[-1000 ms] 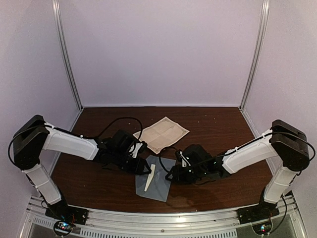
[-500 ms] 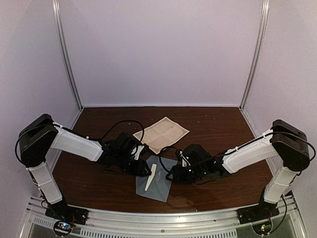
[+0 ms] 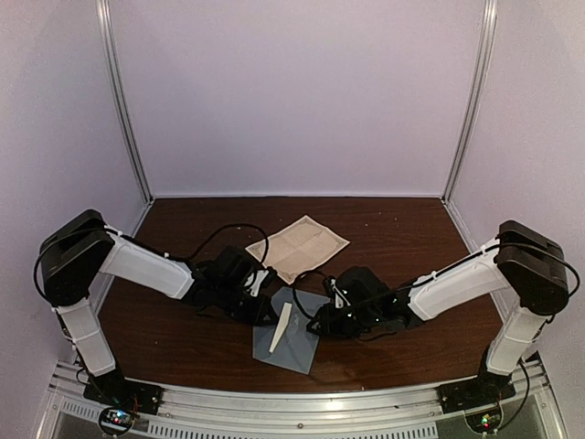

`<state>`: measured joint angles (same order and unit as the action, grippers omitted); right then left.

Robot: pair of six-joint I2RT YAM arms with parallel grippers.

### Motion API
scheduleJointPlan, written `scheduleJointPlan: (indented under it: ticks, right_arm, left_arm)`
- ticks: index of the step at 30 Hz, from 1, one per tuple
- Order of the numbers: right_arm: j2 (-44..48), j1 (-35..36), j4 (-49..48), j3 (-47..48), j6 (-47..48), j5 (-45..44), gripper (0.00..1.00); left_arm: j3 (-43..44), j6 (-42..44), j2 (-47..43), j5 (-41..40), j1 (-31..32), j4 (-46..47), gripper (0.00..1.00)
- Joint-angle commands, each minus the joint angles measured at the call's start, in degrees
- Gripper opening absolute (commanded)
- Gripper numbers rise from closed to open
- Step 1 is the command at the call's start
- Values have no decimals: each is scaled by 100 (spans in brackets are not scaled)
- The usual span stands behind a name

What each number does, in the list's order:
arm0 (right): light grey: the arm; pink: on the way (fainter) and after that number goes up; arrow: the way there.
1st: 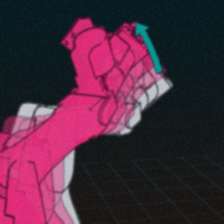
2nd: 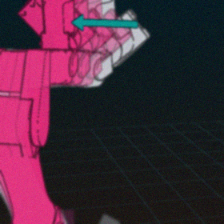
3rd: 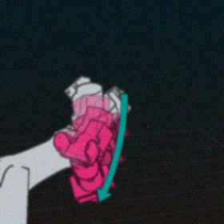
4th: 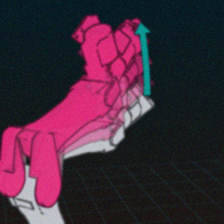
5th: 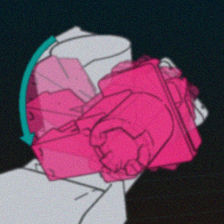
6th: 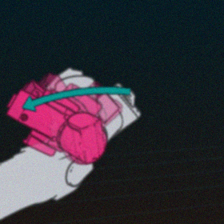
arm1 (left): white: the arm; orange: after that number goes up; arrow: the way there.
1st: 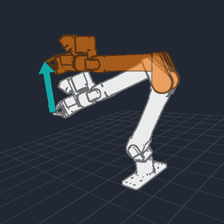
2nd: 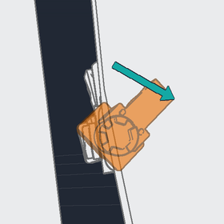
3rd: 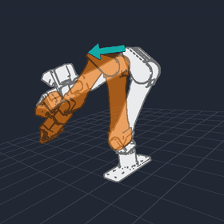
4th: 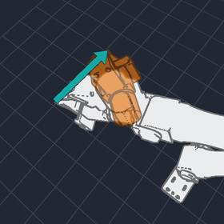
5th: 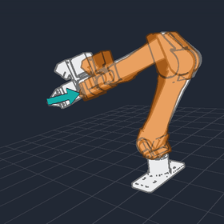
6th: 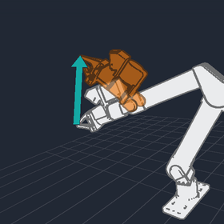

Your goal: Place the letter into the envelope and seal it

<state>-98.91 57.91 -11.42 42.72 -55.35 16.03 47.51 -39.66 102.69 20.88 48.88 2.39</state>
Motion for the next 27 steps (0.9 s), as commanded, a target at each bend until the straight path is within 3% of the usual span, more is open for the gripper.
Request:
scheduleJointPlan:
  ticks: [1, 10, 27]
  right_arm:
    - [-102, 45, -97, 87, 33, -18, 29]
    - [-139, 45, -88, 105, 44, -10, 28]
    - [-160, 45, -70, 123, 51, -14, 27]
  left_arm:
    - [109, 2, 189, 74, 60, 101, 6]
    - [196, -28, 289, 160, 145, 198, 0]
    - [253, -234, 489, 322, 374, 411, 0]
